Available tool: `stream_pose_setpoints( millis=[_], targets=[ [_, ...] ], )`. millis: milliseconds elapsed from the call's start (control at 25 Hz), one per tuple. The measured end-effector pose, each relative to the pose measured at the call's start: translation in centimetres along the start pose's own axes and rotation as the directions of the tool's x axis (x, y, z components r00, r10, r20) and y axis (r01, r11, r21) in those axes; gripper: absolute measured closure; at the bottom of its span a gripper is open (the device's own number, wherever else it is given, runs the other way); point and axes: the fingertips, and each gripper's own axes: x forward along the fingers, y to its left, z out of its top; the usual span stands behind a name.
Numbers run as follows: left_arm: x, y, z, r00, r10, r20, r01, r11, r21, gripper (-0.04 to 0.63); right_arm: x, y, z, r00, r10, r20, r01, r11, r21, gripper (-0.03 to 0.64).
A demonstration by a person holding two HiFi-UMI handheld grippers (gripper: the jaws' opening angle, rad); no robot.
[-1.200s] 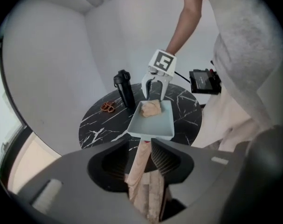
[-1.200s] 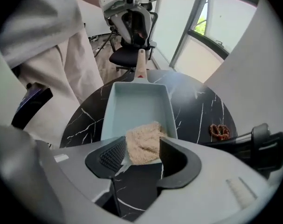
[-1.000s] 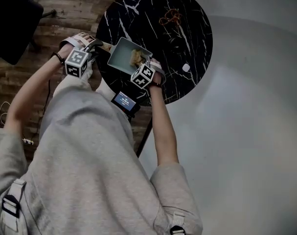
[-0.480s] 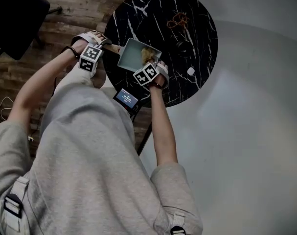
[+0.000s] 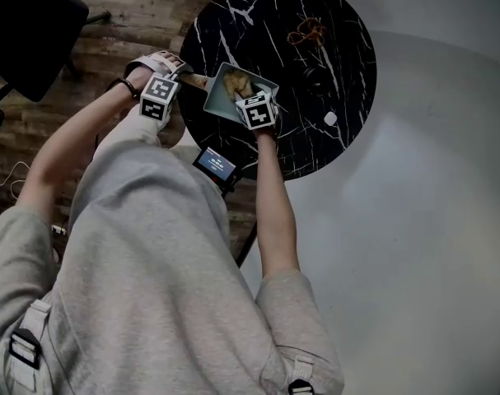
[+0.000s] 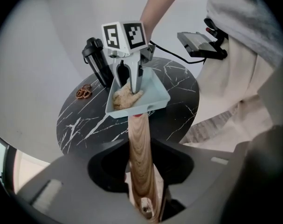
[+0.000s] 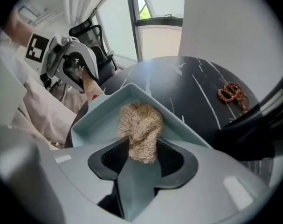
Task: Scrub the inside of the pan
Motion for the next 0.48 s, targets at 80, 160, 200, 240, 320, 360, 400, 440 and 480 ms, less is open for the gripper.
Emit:
stream_pose_setpoints(
  millis=[80,160,200,240,320,360,400,440,480],
  targets=[
    [0.1,0.0,0.0,1.000,0.000,-0.003,0.000,1.000,-0.007,0.477,0.2,0.7,0.5,0.999,0.039,0.009,-0.039,0.999,-0.002,0.491],
    [0.0,0.0,-0.1,1.000,0.003,-0.006,-0.003,1.000,-0.020,0.477,-0.2,0.6,0.8,1.000,-0.019,0.012,0.020,0.999,-0.047,0.545],
    [0.0,0.0,-0.1,1.000,0.005,-0.006,-0.005,1.000,-0.025,0.477,-1.0,-0.2,0.6,0.996,-0.092,0.012,0.092,0.994,-0.058,0.548],
    [0.0,0.0,0.0,1.000,0.006,-0.006,-0.006,1.000,-0.027,0.477,-2.0,-1.3,0.2,0.984,-0.177,0.005,0.177,0.983,-0.050,0.548],
    [0.1,0.0,0.1,1.000,0.005,-0.011,-0.005,1.000,-0.028,0.477,-3.9,-3.7,-1.6,0.949,-0.313,-0.042,0.312,0.950,-0.019,0.540],
    [0.1,0.1,0.0,1.000,0.004,-0.014,-0.004,1.000,-0.029,0.476,-4.4,-4.5,-2.6,0.937,-0.344,-0.067,0.344,0.939,-0.012,0.524],
    [0.1,0.1,-0.1,1.000,0.004,-0.016,-0.005,0.999,-0.032,0.474,-4.8,-5.0,-3.2,0.930,-0.359,-0.075,0.360,0.933,-0.010,0.495],
    [0.1,0.1,-0.1,1.000,0.005,-0.016,-0.006,0.999,-0.035,0.472,-5.1,-5.4,-3.4,0.925,-0.374,-0.067,0.375,0.927,-0.011,0.466],
    [0.1,0.1,-0.1,1.000,0.006,-0.016,-0.007,0.999,-0.037,0.471,-5.6,-5.6,-3.4,0.917,-0.396,-0.049,0.395,0.918,-0.021,0.440]
  ],
)
